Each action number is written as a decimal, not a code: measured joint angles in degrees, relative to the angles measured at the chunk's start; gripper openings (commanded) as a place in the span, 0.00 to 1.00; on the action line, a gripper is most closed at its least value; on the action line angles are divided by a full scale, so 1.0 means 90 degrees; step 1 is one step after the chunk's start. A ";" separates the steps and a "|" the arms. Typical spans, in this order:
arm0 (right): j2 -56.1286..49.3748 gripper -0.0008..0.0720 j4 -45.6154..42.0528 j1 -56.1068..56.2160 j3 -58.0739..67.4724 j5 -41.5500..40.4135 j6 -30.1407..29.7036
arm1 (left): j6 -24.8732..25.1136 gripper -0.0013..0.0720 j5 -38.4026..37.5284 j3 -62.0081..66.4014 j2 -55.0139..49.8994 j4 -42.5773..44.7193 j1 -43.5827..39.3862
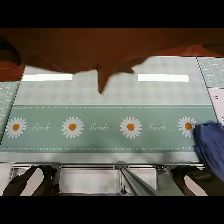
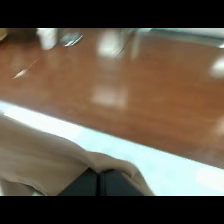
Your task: Fold the shirts.
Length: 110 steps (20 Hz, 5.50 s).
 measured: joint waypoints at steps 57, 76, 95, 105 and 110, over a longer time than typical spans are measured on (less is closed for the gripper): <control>-0.0699 0.57 0.1256 -0.4109 -0.7631 -0.1877 -0.0153 | 0.0267 0.04 0.2941 -0.7832 -0.2533 -0.0658 -0.2344; -0.3417 0.57 0.3733 -0.3106 -0.7225 -0.1712 -0.1785 | 0.0454 0.04 0.2642 -0.7213 -0.2543 -0.0797 -0.2463; -0.3033 0.04 0.2776 -0.2249 -0.2052 -0.0799 -0.1287 | 0.0437 0.04 0.1341 -0.3011 -0.2152 -0.1702 -0.0891; -0.0058 0.04 0.1812 -0.2249 -0.0163 -0.0187 -0.1095 | 0.0194 0.04 0.1090 0.1445 -0.0644 -0.1989 0.0746; 0.0952 0.04 0.0950 -0.2242 -0.0226 0.0619 -0.0784 | -0.0136 0.04 0.0969 0.1800 0.0376 -0.0267 0.0204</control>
